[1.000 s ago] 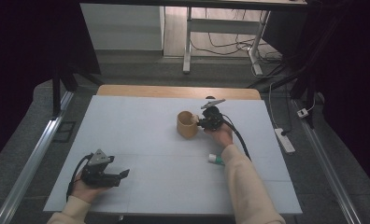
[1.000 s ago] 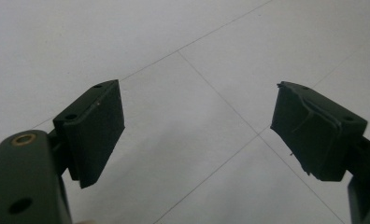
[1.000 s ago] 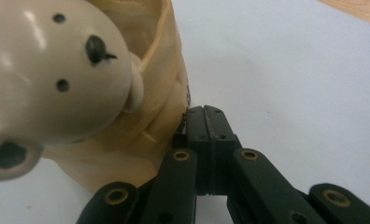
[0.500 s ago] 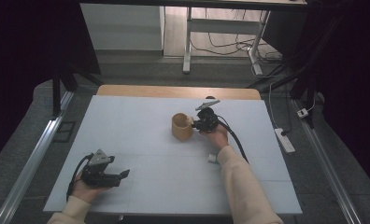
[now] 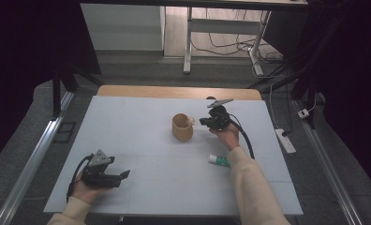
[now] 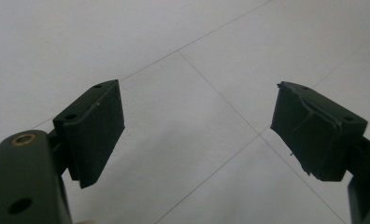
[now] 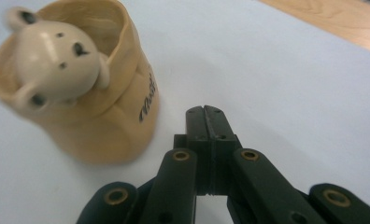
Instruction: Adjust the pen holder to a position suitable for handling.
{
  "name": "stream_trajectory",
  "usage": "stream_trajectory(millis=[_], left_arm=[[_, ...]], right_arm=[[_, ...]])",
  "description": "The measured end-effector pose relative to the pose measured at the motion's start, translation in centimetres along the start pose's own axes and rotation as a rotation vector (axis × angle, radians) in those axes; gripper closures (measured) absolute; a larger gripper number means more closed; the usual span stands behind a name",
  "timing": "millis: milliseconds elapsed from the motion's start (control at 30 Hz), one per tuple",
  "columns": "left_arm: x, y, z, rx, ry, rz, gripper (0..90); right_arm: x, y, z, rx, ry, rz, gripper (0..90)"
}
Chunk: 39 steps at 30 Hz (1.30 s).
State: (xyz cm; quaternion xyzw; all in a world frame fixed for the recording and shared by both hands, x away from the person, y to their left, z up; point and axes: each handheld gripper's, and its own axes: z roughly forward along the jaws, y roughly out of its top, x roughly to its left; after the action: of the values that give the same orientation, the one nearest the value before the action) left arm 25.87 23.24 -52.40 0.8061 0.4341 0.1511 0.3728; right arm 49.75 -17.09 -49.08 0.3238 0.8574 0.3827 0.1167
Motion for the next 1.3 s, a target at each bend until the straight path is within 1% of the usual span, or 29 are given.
stream_trajectory(millis=[67, 133, 200, 233, 267, 300, 367, 400, 433, 567, 600, 633, 800, 867, 1033, 1200, 1300], left_arm=[[0.0, 0.0, 0.0, -0.001, -0.001, 0.0, 16.7], [0.0, 0.0, 0.0, -0.003, 0.0, -0.002, 16.7], [0.0, 0.0, 0.0, -0.004, 0.0, -0.004, 16.7], [0.0, 0.0, 0.0, -0.005, 0.001, -0.004, 16.7], [0.0, 0.1, 0.0, -0.006, 0.001, -0.007, 16.7], [0.1, 0.1, 0.0, -0.006, 0.001, -0.006, 16.7], [0.2, 0.1, 0.0, -0.005, 0.001, -0.006, 16.6], [0.2, 0.1, 0.1, -0.005, 0.001, -0.008, 16.6], [0.2, 0.1, 0.1, -0.004, 0.001, -0.009, 16.6], [0.3, 0.2, 0.2, -0.004, 0.0, -0.012, 16.6], [0.3, 0.2, 0.2, -0.004, 0.001, -0.012, 16.6], [0.3, 0.2, 0.2, -0.002, 0.002, -0.013, 16.6], [0.5, 0.2, 0.3, 0.002, 0.009, -0.021, 16.6], [0.5, 0.2, 0.3, 0.0, 0.011, -0.022, 16.6], [0.6, 0.2, 0.3, -0.003, 0.014, -0.025, 16.6], [0.5, 0.2, 0.3, -0.005, 0.015, -0.02, 16.7], [0.4, 0.2, 0.2, -0.007, 0.014, -0.018, 16.7]], right_arm=[[0.0, -0.2, -1.2, -0.022, -0.008, 0.001, 80.1], [0.0, -0.4, -2.3, -0.039, -0.009, 0.004, 73.0], [0.1, -0.8, -3.4, -0.05, -0.022, -0.011, 66.0], [0.2, -1.0, -3.9, -0.052, -0.021, -0.015, 61.7], [0.5, -1.4, -4.9, -0.059, -0.01, -0.019, 58.1], [0.5, -1.4, -4.9, -0.059, -0.01, -0.019, 58.1], [0.7, -2.0, -5.9, -0.063, -0.02, -0.037, 53.7], [1.0, -2.7, -6.8, -0.073, -0.023, -0.047, 50.5], [1.0, -2.7, -6.8, -0.073, -0.023, -0.047, 50.5], [1.1, -4.0, -8.6, -0.086, -0.02, -0.053, 46.8], [1.1, -4.7, -9.4, -0.085, -0.012, -0.053, 44.2], [1.1, -4.7, -9.4, -0.085, -0.012, -0.053, 44.2], [1.2, -6.3, -11.0, -0.104, -0.005, -0.047, 40.9], [1.3, -6.8, -11.6, -0.099, -0.006, -0.056, 39.6], [1.4, -7.4, -12.5, -0.104, -0.002, -0.062, 37.5], [1.5, -7.8, -13.0, -0.083, 0.004, -0.076, 36.3], [1.7, -8.0, -13.2, -0.065, 0.005, -0.094, 35.8]])
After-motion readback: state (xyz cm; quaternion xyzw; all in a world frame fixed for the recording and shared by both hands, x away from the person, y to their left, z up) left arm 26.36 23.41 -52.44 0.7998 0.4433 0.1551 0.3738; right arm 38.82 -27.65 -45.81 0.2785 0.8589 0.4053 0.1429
